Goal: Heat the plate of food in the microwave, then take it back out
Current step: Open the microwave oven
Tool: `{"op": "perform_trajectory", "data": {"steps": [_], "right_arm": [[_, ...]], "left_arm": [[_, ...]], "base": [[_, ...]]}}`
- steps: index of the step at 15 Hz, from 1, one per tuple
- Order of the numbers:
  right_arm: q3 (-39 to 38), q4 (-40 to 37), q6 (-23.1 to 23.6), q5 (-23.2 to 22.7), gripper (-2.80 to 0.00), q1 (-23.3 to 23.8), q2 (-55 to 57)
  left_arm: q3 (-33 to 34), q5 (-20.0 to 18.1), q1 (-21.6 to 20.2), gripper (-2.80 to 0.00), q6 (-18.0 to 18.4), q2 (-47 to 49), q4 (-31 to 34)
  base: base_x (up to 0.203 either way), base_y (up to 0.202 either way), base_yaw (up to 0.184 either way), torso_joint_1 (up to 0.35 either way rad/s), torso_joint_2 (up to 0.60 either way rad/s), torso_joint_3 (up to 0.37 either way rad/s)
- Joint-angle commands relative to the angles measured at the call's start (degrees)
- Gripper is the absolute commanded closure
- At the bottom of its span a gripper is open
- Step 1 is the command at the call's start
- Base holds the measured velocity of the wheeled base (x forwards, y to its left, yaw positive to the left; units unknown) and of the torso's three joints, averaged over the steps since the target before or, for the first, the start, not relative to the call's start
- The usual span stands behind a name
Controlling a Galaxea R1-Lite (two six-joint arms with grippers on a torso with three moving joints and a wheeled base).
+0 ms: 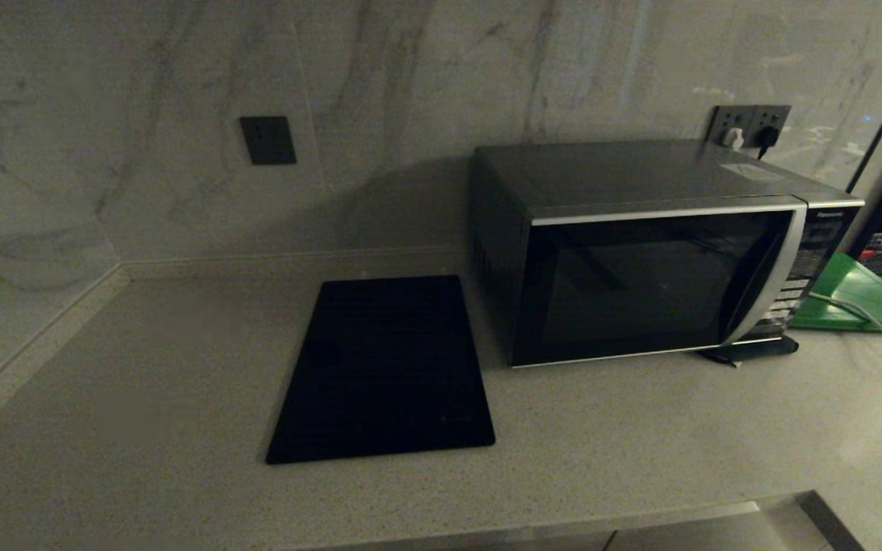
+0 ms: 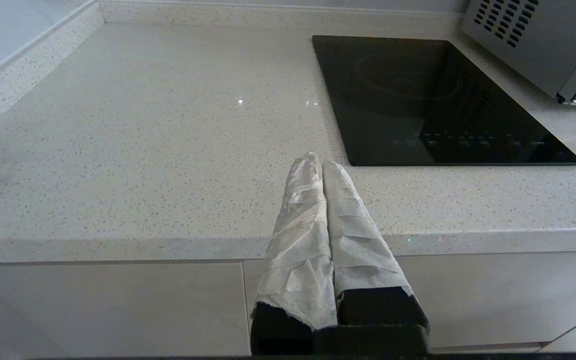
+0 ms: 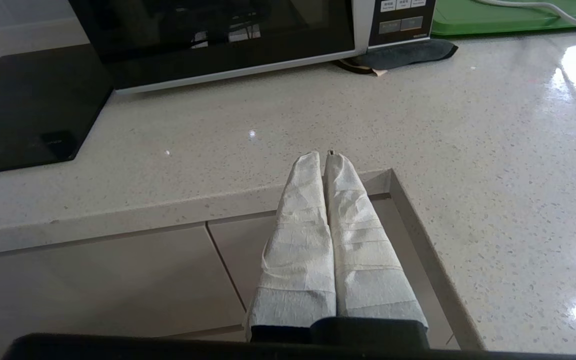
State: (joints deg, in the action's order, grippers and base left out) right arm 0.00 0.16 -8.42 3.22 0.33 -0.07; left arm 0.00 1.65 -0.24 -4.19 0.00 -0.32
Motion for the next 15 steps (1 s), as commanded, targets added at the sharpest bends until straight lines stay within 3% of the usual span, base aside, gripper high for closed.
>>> {"op": "perform_trajectory", "data": {"steps": [1, 15], "right_arm": [[-0.09, 0.02, -0.01, 0.03, 0.0, 0.02, 0.07], [-0.09, 0.02, -0.03, -0.15, 0.0, -0.09, 0.07]], "left_arm": [[0.0, 0.11, -0.02, 0.0, -0.03, 0.09, -0.03], [0.0, 0.02, -0.02, 0.0, -0.03, 0.09, -0.03]], "base": [[0.0, 0.0, 0.0, 0.0, 0.0, 0.0], [0.0, 0.0, 0.0, 0.0, 0.0, 0.0]]}}
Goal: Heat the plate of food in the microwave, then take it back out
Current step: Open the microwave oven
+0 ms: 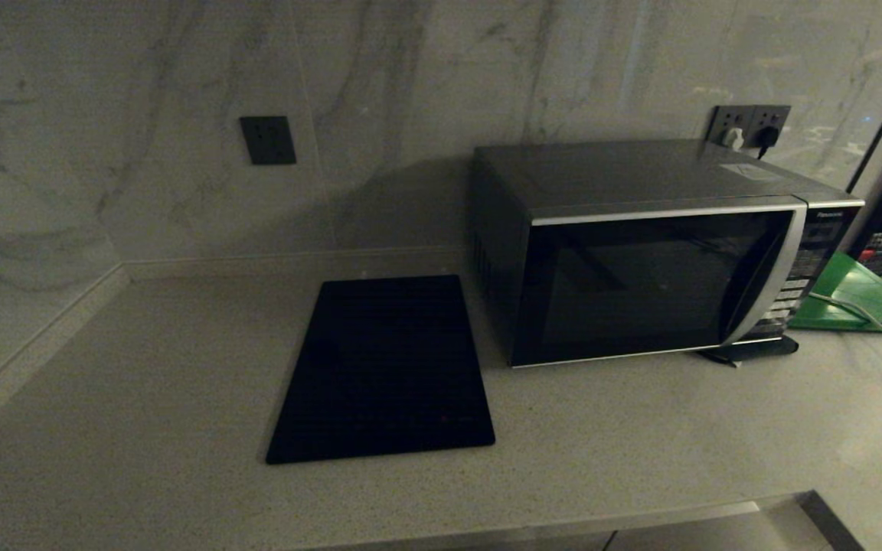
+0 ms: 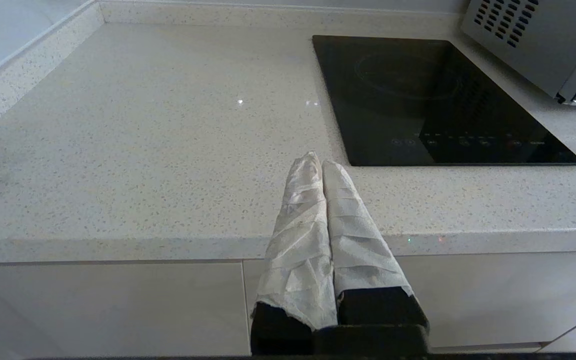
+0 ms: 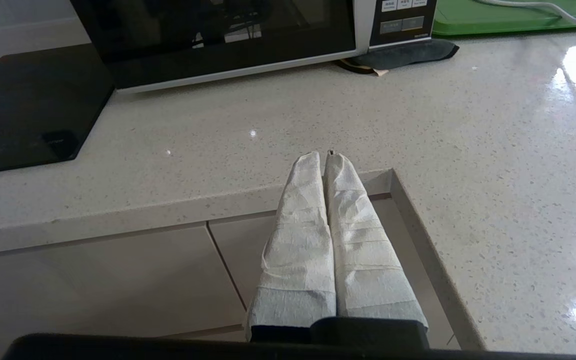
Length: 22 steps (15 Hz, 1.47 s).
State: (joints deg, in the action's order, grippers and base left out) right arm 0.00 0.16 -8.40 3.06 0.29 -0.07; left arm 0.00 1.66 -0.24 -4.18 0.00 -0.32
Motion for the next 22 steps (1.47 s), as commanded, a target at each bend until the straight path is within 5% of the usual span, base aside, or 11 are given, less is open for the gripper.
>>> {"op": "perform_trajectory", "data": {"steps": [1, 18, 22], "right_arm": [[-0.09, 0.02, -0.04, 0.1, 0.0, -0.03, 0.07], [-0.09, 0.02, 0.14, -0.07, 0.0, -0.11, 0.07], [-0.09, -0.33, 3.12, -1.45, 0.0, -0.03, 0.06]], "left_arm": [[0.0, 0.1, -0.02, 0.0, -0.04, 0.09, -0.03], [0.0, 0.01, -0.02, 0.0, -0.04, 0.09, -0.03], [0.0, 0.01, -0.02, 0.0, -0.04, 0.09, -0.03]], "base": [[0.0, 0.0, 0.0, 0.0, 0.0, 0.0], [0.0, 0.0, 0.0, 0.0, 0.0, 0.0], [0.0, 0.0, 0.0, 0.0, 0.0, 0.0]]}}
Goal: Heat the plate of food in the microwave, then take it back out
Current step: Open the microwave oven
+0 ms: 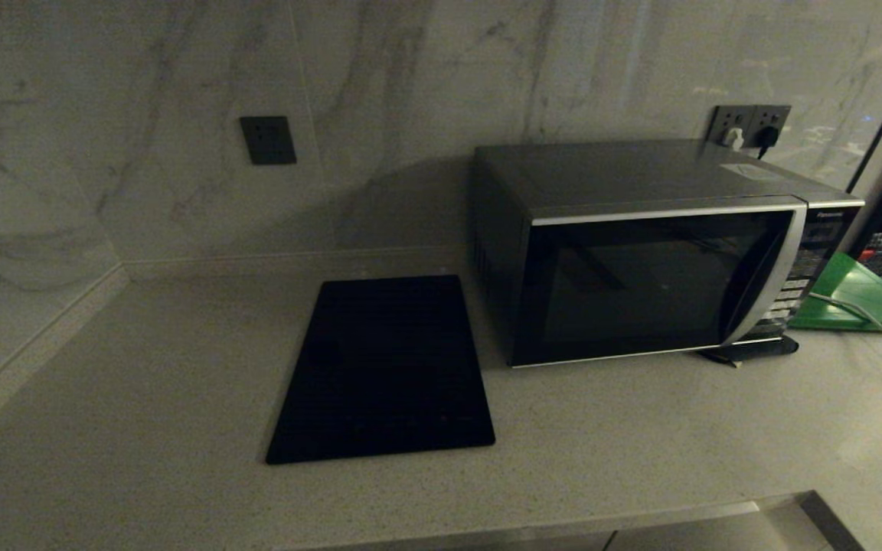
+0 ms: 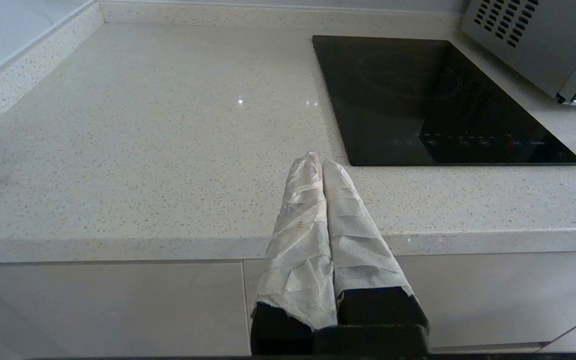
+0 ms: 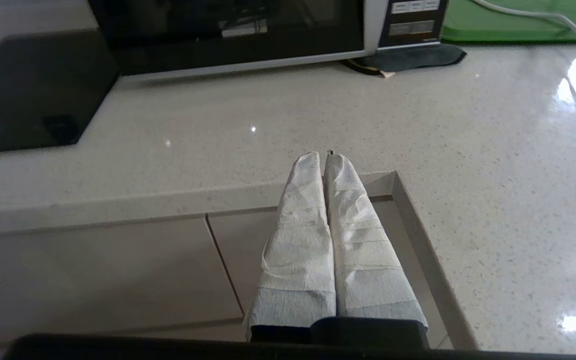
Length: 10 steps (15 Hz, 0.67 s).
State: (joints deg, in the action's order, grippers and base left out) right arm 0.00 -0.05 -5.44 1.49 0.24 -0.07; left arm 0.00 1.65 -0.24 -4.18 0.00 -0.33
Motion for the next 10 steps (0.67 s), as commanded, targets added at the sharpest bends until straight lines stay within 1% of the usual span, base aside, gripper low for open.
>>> {"op": "perform_trajectory", "data": {"steps": [1, 3, 5, 8, 10], "right_arm": [[-0.09, 0.02, -0.01, 0.87, 0.0, 0.02, 0.06], [1.82, 0.13, -0.29, 1.49, 0.0, 0.02, 0.05], [9.3, -0.81, -0.77, 1.77, 0.0, 0.02, 0.91], [27.78, -4.9, -2.03, 1.61, 0.0, 0.02, 8.83], [40.1, -6.84, -3.47, 1.95, 0.0, 0.03, 20.16]], "left_arm": [[0.0, 0.02, -0.02, 0.0, -0.04, 0.09, -0.02], [0.0, 0.02, -0.02, 0.0, -0.04, 0.05, -0.02], [0.0, 0.02, -0.02, 0.0, -0.04, 0.01, -0.02], [0.0, 0.02, -0.02, 0.0, -0.04, 0.09, -0.02], [0.0, 0.02, -0.02, 0.0, -0.04, 0.09, -0.02]], "base": [[0.0, 0.0, 0.0, 0.0, 0.0, 0.0], [0.0, 0.0, 0.0, 0.0, 0.0, 0.0], [0.0, 0.0, 0.0, 0.0, 0.0, 0.0], [0.0, 0.0, 0.0, 0.0, 0.0, 0.0], [0.0, 0.0, 0.0, 0.0, 0.0, 0.0]]}}
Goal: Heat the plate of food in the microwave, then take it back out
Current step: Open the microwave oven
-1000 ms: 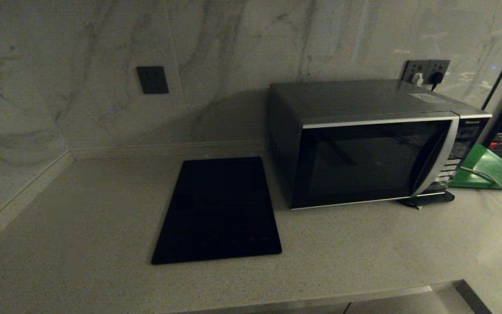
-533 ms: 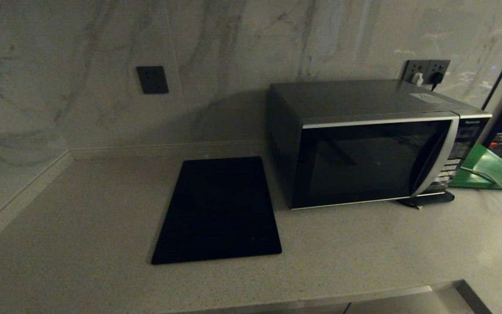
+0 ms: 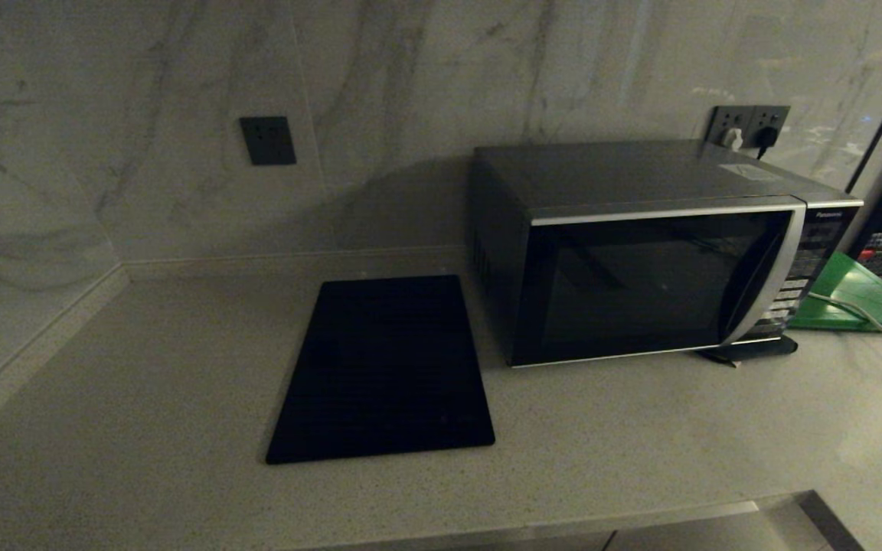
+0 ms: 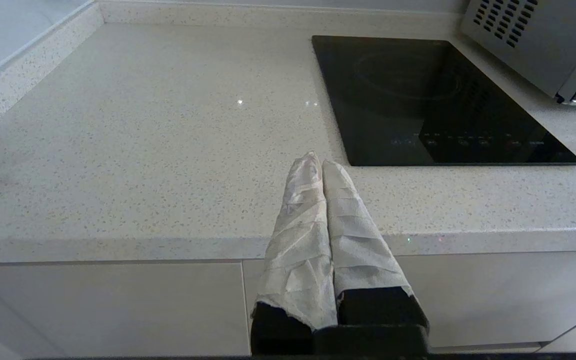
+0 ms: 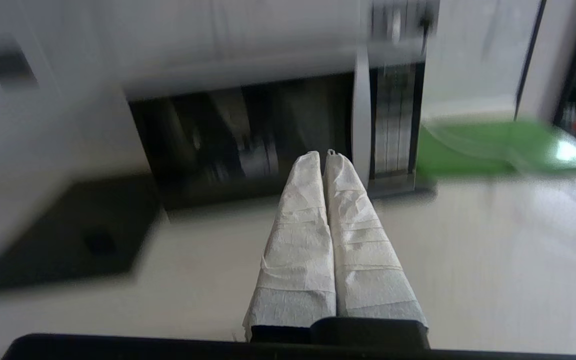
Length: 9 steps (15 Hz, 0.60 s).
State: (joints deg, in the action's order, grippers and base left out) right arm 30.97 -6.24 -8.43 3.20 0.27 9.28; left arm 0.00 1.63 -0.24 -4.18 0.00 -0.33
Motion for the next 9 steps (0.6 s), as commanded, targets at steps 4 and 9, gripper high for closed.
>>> {"op": "perform_trajectory", "data": {"steps": [4, 9], "right_arm": [[28.54, -2.23, -2.02, 4.59, 0.0, 0.04, 31.3], [37.27, -2.77, -2.14, 16.91, 0.0, 0.22, 47.13]], "left_arm": [[0.0, 0.04, -0.02, 0.0, -0.04, 0.09, -0.02], [0.0, 0.04, -0.02, 0.0, -0.04, 0.09, -0.02]], "base": [[0.0, 0.0, 0.0, 0.0, 0.0, 0.0], [0.0, 0.0, 0.0, 0.0, 0.0, 0.0]]}}
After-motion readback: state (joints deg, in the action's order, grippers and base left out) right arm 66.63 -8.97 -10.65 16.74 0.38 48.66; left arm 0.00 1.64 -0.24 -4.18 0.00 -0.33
